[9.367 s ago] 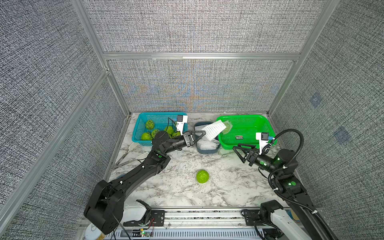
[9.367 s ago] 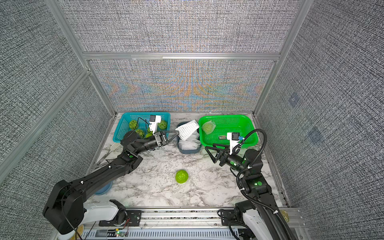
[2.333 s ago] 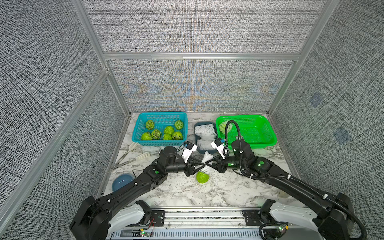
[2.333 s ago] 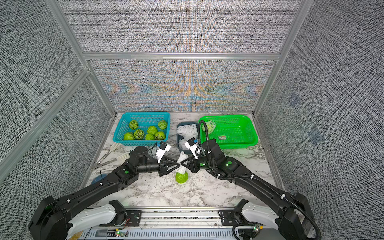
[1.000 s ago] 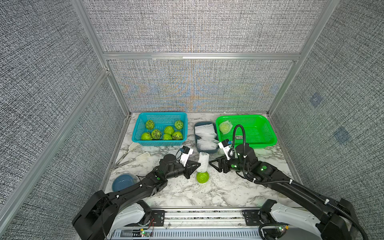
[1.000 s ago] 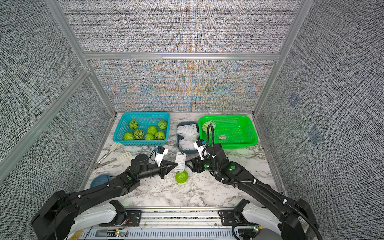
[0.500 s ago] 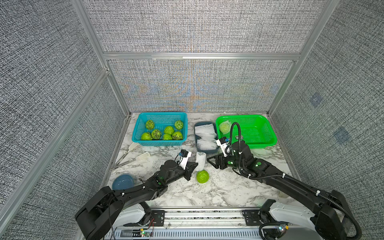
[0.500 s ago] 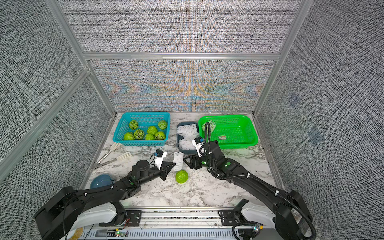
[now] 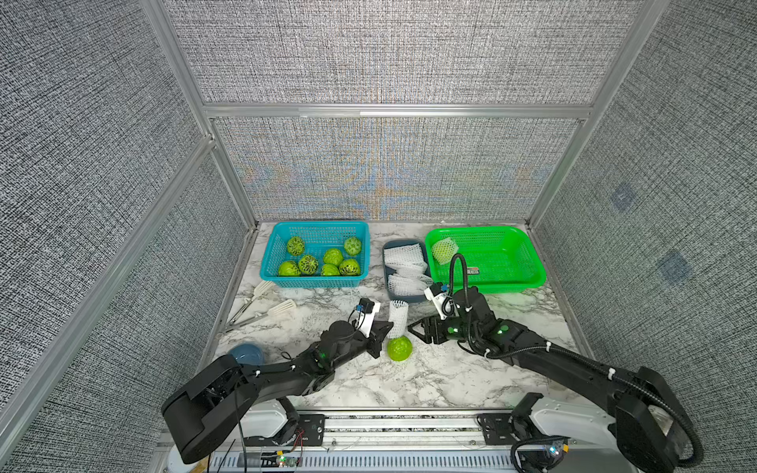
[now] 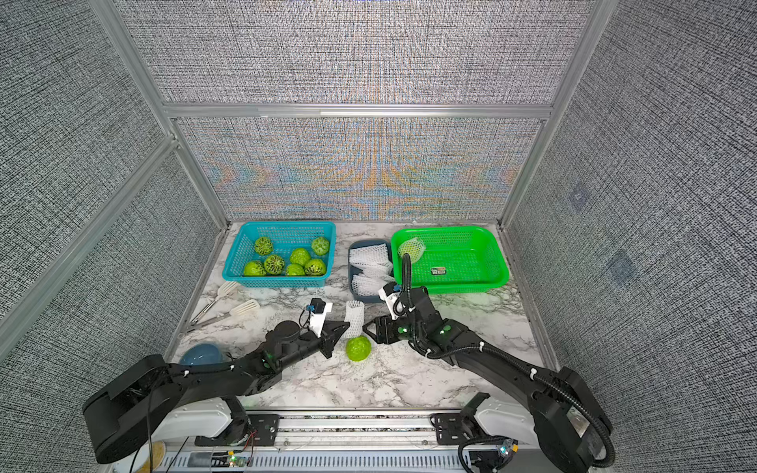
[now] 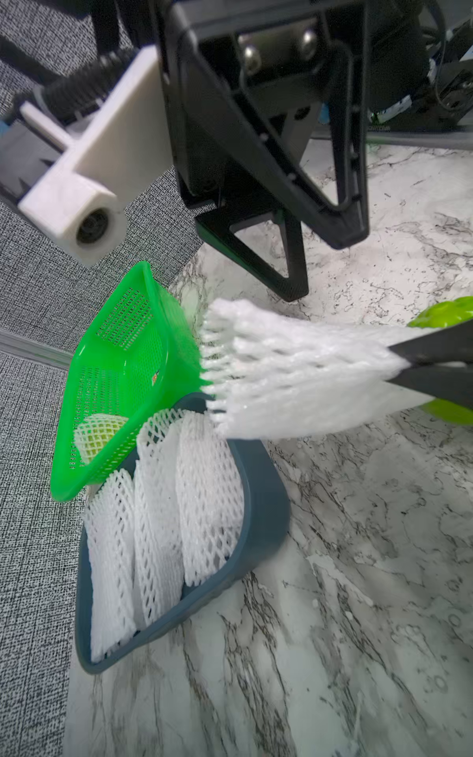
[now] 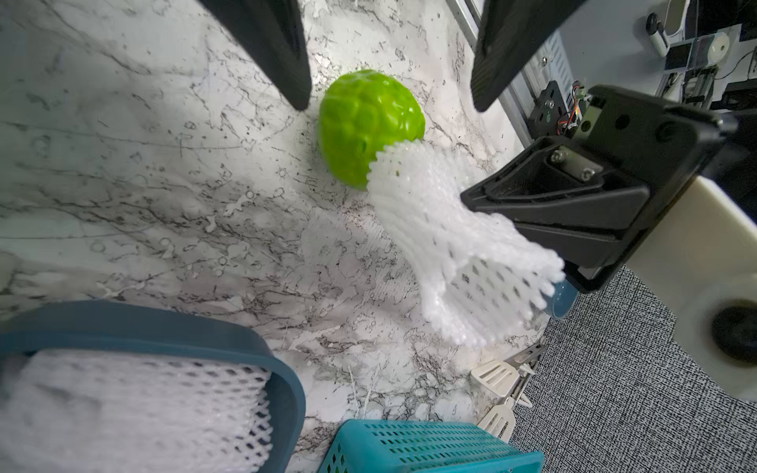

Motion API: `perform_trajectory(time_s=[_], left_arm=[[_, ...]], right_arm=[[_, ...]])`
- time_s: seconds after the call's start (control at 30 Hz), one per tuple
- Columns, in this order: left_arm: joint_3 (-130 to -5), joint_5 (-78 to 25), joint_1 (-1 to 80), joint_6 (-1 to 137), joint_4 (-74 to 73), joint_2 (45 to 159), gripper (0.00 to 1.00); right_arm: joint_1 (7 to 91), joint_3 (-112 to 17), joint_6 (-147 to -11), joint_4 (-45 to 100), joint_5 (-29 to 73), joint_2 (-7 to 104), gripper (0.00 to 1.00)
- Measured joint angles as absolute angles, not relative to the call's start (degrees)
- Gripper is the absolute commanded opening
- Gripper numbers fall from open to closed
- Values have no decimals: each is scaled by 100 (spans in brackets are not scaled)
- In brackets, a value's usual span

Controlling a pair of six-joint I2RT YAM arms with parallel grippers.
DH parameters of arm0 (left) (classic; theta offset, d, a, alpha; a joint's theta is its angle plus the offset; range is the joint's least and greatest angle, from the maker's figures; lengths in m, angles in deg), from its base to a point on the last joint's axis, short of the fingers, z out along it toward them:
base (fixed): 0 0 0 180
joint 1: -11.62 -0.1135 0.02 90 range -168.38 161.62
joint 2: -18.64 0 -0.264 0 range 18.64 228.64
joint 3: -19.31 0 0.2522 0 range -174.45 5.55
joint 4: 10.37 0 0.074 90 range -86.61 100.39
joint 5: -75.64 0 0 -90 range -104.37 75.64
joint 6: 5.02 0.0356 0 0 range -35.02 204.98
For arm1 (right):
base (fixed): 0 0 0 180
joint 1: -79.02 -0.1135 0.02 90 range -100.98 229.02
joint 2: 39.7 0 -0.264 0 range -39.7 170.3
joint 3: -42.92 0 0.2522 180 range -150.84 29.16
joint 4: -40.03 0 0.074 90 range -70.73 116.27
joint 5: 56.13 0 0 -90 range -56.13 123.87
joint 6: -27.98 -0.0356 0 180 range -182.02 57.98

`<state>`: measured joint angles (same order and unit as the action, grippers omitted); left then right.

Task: Sleeve custard apples in foam nets
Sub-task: Put on the foam net on the custard apple.

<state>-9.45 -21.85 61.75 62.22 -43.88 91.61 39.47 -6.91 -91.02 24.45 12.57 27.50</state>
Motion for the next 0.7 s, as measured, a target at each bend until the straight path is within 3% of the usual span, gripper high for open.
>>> perform_trajectory(time_s=[0.4, 0.7], left_arm=[[-834, -1894, 6536, 6097, -4620, 9419, 1], [-836, -1768, 6731, 6099, -4585, 9351, 3]], right_arm=[[3809, -394, -9211, 2659, 1111, 2748, 60], [3730, -344, -9274, 2714, 1113, 2923, 48]])
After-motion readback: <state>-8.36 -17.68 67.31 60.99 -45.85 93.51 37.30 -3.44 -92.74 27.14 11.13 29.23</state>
